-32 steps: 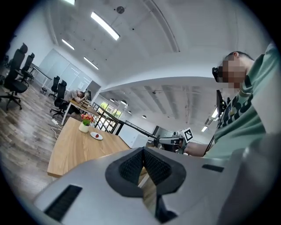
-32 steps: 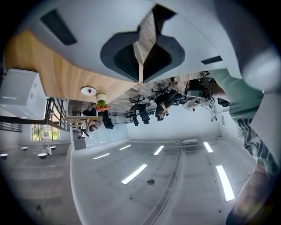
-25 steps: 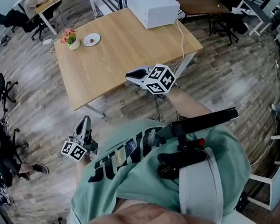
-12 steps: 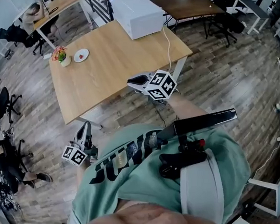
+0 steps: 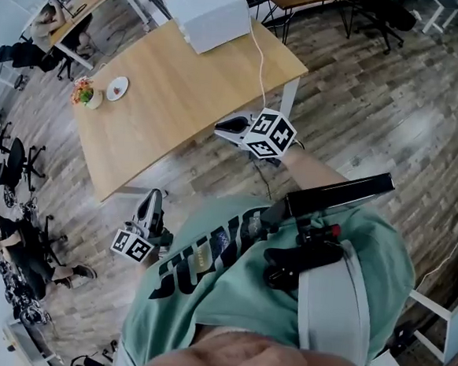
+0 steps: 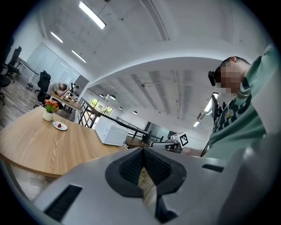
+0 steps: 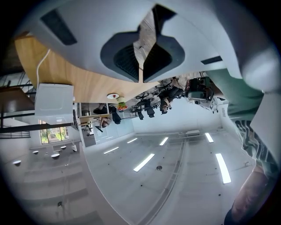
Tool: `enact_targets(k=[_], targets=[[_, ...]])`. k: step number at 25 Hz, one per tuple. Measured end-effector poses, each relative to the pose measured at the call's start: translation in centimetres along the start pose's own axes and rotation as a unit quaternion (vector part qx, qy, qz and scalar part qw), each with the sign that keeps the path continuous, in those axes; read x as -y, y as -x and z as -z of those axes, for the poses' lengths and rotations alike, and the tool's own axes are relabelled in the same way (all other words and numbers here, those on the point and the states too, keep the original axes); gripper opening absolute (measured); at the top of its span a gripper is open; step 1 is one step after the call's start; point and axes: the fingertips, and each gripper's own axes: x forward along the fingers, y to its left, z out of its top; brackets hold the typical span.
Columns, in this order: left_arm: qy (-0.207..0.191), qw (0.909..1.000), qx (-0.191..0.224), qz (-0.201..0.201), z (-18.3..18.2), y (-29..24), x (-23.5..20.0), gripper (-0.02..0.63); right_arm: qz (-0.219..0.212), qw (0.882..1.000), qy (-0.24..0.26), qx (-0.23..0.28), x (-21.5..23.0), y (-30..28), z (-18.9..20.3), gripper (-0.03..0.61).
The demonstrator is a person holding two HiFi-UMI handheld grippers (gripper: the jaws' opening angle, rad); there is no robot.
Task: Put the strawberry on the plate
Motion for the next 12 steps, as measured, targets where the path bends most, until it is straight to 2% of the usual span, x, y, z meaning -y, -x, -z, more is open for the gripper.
enact_targets(k=[5, 12], targets=[[-0.005, 1.0000, -0.006, 0.004, -0.1, 0.3, -0.5, 0.002, 0.003, 1.000, -0.002, 0.010, -0.3, -0.5, 0.1, 0.038], [-0.011, 0.9996, 0.006, 0.025, -1.0, 4.6, -2.9, 0.002, 0.025, 1.000, -0.002, 0.013, -4.1, -2.6, -0.1, 0.038]])
